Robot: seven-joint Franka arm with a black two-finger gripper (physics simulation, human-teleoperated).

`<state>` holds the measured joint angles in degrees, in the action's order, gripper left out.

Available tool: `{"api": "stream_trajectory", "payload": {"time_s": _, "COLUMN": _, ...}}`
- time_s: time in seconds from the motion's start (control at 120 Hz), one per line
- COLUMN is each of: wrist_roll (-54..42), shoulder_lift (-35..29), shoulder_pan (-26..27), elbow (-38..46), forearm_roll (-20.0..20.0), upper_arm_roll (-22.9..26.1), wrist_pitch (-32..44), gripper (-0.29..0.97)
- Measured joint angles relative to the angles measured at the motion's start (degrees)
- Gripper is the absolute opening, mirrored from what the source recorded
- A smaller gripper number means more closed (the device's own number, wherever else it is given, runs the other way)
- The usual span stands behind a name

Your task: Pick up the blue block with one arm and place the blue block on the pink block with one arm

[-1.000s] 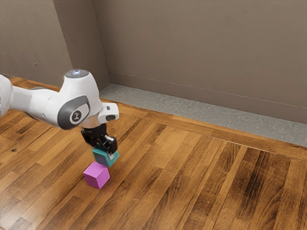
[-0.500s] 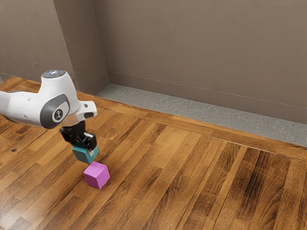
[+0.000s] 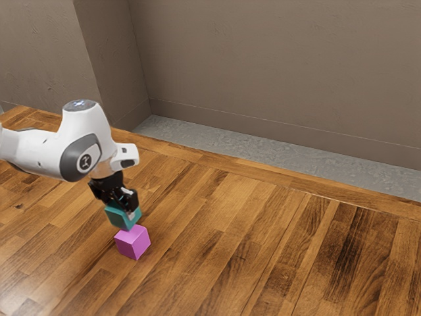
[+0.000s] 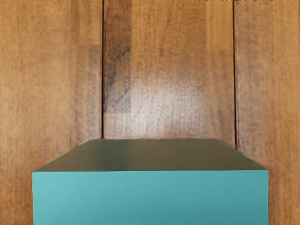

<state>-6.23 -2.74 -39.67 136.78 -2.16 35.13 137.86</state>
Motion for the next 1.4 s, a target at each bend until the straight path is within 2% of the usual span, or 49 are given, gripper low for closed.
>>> {"api": "stream_trajectory", "payload": {"time_s": 0.358, "wrist_roll": -0.7, "shoulder_lift": -1.6, "shoulder_pan": 1.5, "elbow": 1.2, "forearm_roll": -3.2, "upper_arm_roll": 0.1, "wrist_pitch": -1.2, "gripper": 0.39}}
{"api": "stream_trajectory", "payload": {"time_s": 1.133, "wrist_roll": -1.3, "shoulder_lift": -3.5, "shoulder_pan": 2.2, "elbow": 2.7, "forearm_roll": -4.9, "upper_arm_roll": 0.2, "wrist_pitch": -3.3, "gripper": 0.39}}
{"api": "stream_trajectory", "payload": {"time_s": 1.258, "wrist_roll": -1.5, "shoulder_lift": -3.5, "shoulder_pan": 2.2, "elbow": 2.6, "forearm_roll": -5.0, "upper_arm_roll": 0.2, "wrist_pitch": -4.0, "gripper": 0.52}}
{"api": "stream_trajectory", "payload": {"time_s": 1.4, "wrist_roll": -1.8, "shoulder_lift": -3.5, "shoulder_pan": 2.2, "elbow": 2.6, "forearm_roll": -5.1, "upper_arm_roll": 0.2, "wrist_pitch": -4.5, "gripper": 0.6}}
